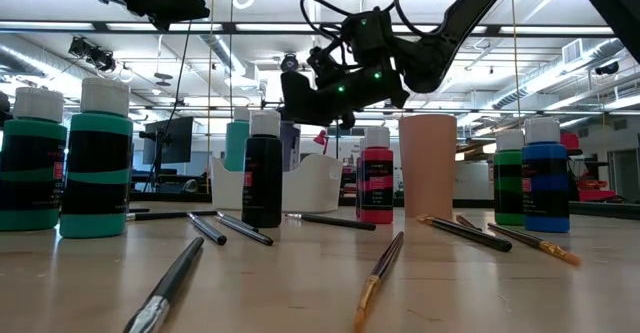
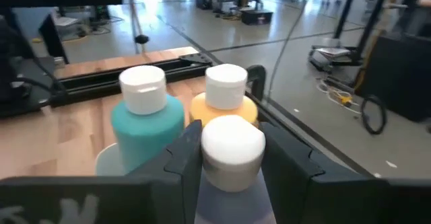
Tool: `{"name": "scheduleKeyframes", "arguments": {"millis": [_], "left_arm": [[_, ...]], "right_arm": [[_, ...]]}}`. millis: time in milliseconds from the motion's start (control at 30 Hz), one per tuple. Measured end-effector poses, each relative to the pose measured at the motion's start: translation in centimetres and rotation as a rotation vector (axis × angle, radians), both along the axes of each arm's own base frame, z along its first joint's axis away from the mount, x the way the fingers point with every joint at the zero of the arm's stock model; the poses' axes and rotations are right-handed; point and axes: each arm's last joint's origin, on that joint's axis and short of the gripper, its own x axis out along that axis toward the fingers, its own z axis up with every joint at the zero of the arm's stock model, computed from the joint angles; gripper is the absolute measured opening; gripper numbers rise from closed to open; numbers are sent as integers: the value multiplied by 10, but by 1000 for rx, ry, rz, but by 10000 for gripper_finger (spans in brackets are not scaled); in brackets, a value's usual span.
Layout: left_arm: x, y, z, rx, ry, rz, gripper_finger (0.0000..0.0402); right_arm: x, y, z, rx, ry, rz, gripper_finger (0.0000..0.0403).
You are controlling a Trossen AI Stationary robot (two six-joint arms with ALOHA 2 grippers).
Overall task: Pick & Place Paint Supplies
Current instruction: Put the large blue paint bottle into the bin
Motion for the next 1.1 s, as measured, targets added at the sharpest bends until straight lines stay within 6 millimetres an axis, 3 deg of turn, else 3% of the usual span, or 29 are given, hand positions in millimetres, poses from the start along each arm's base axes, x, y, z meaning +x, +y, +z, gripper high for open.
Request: {"name": "scheduleKeyframes", "arguments": {"millis": [433, 1100], "left_arm": [[0, 0, 0, 0, 0, 0, 139], [0, 0, 0, 0, 0, 0, 139]], "right_arm": [[0, 1, -4, 25, 23, 18, 202], [0, 1, -4, 30, 24, 25, 208]]}}
